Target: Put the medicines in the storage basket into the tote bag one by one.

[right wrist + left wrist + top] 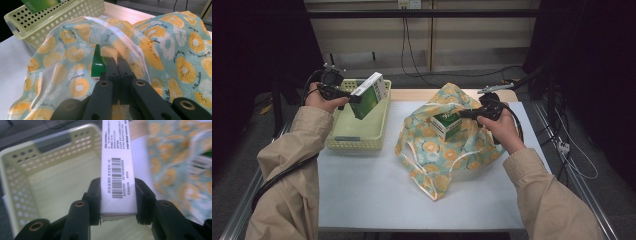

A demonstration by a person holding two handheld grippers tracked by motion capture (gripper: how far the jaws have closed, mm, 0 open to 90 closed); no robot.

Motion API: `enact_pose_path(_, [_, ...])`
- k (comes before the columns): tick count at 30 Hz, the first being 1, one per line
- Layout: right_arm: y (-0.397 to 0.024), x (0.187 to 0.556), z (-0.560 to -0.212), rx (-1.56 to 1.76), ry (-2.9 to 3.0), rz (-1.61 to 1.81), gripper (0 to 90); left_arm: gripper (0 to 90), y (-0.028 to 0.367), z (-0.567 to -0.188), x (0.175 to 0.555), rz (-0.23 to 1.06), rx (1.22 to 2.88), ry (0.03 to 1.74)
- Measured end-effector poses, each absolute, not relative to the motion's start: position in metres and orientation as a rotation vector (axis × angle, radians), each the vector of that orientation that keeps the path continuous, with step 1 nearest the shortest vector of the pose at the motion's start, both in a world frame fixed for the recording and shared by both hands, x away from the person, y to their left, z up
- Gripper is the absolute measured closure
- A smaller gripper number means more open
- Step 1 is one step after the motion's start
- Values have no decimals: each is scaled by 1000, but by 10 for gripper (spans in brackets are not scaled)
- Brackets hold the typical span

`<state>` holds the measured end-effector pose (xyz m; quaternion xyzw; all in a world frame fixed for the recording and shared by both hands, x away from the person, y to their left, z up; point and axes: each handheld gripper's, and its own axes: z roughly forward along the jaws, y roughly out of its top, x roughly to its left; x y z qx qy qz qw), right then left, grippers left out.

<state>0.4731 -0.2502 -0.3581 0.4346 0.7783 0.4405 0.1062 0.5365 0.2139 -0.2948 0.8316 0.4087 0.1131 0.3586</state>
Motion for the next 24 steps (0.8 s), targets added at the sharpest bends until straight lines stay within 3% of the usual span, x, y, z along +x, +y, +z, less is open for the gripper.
enact_pose_path(12, [-245, 471, -358, 1275, 2294, 1294, 900, 634, 160, -280, 499, 158, 2202, 761])
enact_pose_path(24, [-244, 471, -357, 1275, 2288, 1284, 900, 634, 117, -295, 469, 57, 2264, 589])
